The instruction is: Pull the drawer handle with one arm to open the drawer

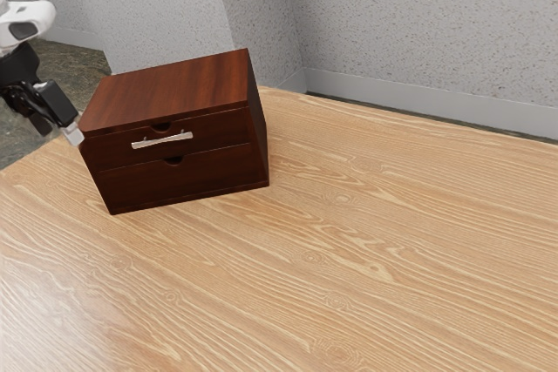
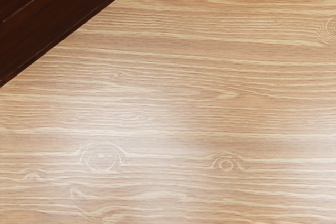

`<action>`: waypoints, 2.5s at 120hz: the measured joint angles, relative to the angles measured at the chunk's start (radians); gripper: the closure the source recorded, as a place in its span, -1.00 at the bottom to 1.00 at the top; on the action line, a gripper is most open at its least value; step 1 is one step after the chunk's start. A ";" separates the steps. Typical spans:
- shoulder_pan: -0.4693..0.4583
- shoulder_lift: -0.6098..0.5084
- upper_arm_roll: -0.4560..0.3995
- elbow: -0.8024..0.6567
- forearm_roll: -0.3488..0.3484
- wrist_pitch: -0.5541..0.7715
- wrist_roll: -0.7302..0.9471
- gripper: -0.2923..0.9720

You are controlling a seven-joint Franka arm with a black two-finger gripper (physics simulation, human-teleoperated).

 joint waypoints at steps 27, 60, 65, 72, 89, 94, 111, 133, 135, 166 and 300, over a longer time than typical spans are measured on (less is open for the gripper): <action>0.000 0.000 -0.001 0.000 0.000 0.056 0.073 -0.54; -0.001 0.008 -0.076 0.132 0.002 0.027 0.133 -0.54; 0.000 0.031 -0.081 0.134 0.002 0.023 0.141 -0.54; 0.002 0.065 -0.081 0.129 0.008 0.018 0.150 -0.54; -0.002 0.084 -0.082 0.125 0.047 0.013 0.174 -0.54; -0.003 0.082 -0.086 0.123 0.052 0.012 0.183 -0.54; -0.017 -0.038 -0.119 0.004 0.103 0.010 0.212 -0.54; -0.015 -0.150 -0.148 -0.148 0.228 0.016 0.238 -0.54; -0.015 -0.154 -0.134 -0.158 0.234 0.016 0.240 -0.54; 0.001 -0.177 -0.059 -0.308 0.371 0.119 0.304 -0.54; -0.017 0.119 -0.043 -0.252 0.475 0.513 0.447 -0.54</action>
